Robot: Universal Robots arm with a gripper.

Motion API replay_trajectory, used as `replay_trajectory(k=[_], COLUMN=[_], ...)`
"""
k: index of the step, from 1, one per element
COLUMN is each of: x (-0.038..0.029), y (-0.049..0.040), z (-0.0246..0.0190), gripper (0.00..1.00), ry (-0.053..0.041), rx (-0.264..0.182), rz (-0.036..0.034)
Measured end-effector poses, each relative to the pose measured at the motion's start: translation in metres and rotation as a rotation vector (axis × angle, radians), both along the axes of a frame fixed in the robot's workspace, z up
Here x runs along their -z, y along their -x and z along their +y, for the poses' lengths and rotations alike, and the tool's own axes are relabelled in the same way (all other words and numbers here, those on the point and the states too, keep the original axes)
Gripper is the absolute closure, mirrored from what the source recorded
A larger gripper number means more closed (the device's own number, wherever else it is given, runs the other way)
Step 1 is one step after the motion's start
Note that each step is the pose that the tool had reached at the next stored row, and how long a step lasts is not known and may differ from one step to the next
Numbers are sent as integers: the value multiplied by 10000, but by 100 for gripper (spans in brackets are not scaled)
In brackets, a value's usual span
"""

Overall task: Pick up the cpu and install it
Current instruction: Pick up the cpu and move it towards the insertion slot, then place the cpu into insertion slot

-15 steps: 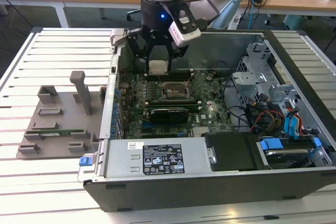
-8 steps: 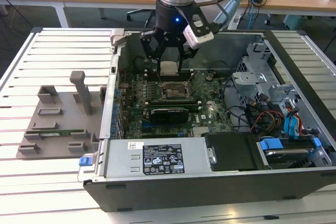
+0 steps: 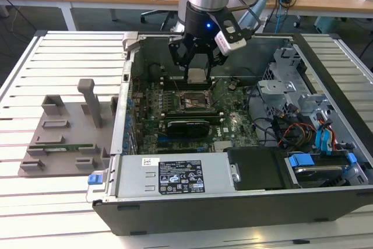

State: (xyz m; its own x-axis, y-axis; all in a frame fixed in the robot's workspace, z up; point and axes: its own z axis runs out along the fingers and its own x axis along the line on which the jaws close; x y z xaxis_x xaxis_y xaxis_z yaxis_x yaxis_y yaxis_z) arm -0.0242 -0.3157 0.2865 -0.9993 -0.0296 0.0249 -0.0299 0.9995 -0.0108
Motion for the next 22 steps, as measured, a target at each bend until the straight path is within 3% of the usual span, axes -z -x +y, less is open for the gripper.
replay_trajectory(k=[1,17,22], x=[38,54,54], y=[-58,-85,-85], z=[31,31,31], gripper=[45,45,45], ry=[19,19,19], rx=[-2,1,197], rz=[3,3,2])
